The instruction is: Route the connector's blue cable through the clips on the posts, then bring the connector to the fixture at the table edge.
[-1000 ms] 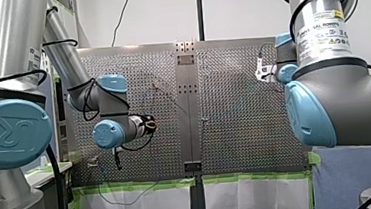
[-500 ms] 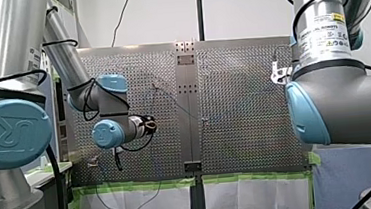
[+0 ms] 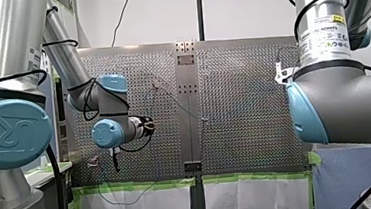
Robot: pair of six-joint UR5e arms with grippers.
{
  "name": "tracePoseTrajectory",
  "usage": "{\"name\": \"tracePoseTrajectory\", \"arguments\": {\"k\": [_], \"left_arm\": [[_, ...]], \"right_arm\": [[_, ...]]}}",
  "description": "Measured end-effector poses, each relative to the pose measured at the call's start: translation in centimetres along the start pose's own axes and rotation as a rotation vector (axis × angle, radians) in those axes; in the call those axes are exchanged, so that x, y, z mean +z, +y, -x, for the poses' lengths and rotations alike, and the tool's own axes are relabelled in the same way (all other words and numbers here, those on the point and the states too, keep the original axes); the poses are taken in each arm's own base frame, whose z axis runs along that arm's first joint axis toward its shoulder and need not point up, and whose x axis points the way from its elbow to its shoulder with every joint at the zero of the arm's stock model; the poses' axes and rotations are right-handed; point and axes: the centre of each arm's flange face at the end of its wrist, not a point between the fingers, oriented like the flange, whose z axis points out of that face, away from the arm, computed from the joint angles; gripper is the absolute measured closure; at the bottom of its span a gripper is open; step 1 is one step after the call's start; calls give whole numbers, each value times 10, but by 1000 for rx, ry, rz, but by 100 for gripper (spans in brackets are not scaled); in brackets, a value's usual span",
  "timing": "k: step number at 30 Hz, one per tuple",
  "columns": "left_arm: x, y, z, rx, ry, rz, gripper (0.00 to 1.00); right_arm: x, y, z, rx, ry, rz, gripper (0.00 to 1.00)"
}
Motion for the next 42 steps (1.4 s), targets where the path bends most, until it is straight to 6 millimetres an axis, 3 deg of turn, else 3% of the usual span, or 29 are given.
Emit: {"name": "tracePoseTrajectory", "arguments": {"k": [6, 16, 42], "left_arm": [[0, 0, 0, 6, 3, 4, 0], [-2, 3, -1, 28, 13, 23, 0], [-1, 6, -1, 49, 24, 39, 0]], "right_arm": [[12, -1, 5, 0, 4, -49, 93], [24, -1, -11, 2, 15, -98, 93], [29, 12, -12, 16, 0, -159, 93]]}}
